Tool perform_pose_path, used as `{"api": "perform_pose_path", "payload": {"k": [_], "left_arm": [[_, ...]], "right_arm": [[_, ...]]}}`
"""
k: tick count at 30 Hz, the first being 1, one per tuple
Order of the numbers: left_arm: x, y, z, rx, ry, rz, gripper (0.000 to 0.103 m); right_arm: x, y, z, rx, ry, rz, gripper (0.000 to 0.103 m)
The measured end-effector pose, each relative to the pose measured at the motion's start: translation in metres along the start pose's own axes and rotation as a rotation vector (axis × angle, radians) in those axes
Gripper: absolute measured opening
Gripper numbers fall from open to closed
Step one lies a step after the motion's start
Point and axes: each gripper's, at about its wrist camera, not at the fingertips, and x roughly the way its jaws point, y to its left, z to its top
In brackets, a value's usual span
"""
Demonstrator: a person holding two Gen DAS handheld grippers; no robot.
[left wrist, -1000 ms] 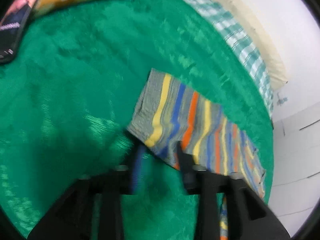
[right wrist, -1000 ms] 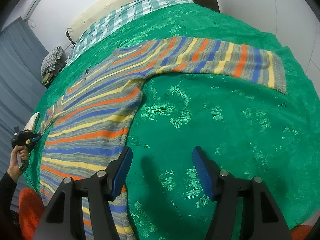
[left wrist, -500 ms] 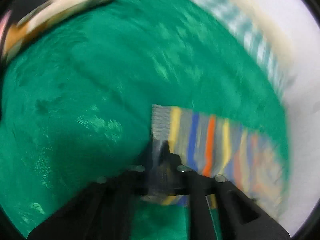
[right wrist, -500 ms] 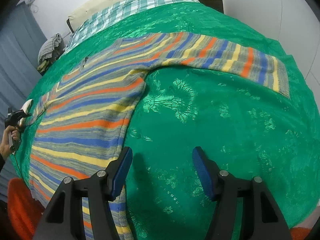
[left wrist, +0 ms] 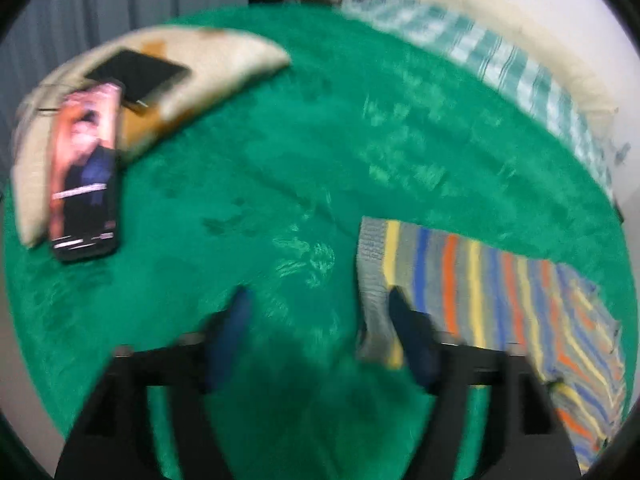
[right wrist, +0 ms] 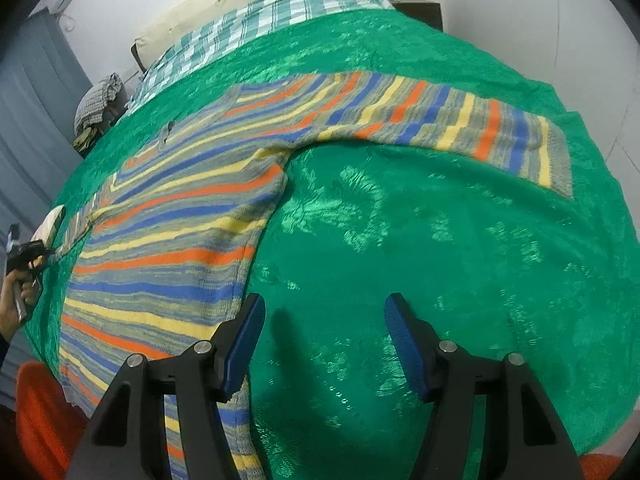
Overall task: Fold small clothes
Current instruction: 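Open the left tool to release the sleeve and withdraw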
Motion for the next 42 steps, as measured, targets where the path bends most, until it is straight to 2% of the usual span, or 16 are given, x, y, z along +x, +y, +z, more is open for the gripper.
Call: {"api": "perform_pose_path", "payload": {"k": [2, 4, 6, 8, 11, 13, 14, 15, 17, 19, 28, 42], "left_arm": [[-0.024, -0.005, -0.021, 0.036, -0.025, -0.053, 0.086], [-0.041, -0.014, -0.045, 0.083, -0.018, -0.109, 0.089], [-0.051, -0.029, -0.075, 0.149, 0.002, -0.166, 0.09], [-0.052, -0.05, -0.1, 0.24, 0.027, -0.19, 0.091], [-0.031, -0.078, -0.119, 0.356, 0.054, -0.149, 0.092], [-0.011, -0.085, -0.128, 0.378, 0.096, -0.109, 0.093], [-0.002, -0.084, -0.134, 0.383, 0.099, -0.099, 0.096], [-0.002, -0.082, -0.137, 0.385, 0.081, -0.106, 0.098], [-0.004, -0.08, -0.143, 0.397, 0.047, -0.125, 0.099], [-0.004, -0.08, -0.146, 0.406, 0.049, -0.126, 0.1], [-0.006, -0.081, -0.158, 0.454, 0.026, -0.109, 0.102], [-0.006, -0.082, -0.159, 0.459, 0.013, -0.089, 0.102]], "right_arm": [[-0.007, -0.002, 0.001, 0.003, -0.033, -0.023, 0.064], [-0.014, -0.002, 0.002, 0.004, -0.071, -0.06, 0.072], [-0.018, -0.001, 0.004, -0.002, -0.094, -0.094, 0.088], [-0.018, 0.0, 0.005, -0.01, -0.101, -0.118, 0.088], [-0.011, 0.002, 0.003, -0.034, -0.076, -0.175, 0.088], [0.0, 0.002, 0.0, -0.055, -0.022, -0.215, 0.088], [0.01, 0.002, -0.003, -0.063, 0.024, -0.239, 0.088], [0.018, 0.0, -0.006, -0.068, 0.06, -0.257, 0.094], [0.023, 0.0, -0.011, -0.073, 0.057, -0.262, 0.1], [0.024, 0.0, -0.012, -0.073, 0.055, -0.253, 0.103], [0.027, 0.002, -0.018, -0.076, 0.05, -0.263, 0.103], [0.028, 0.002, -0.016, -0.079, 0.055, -0.267, 0.103]]}}
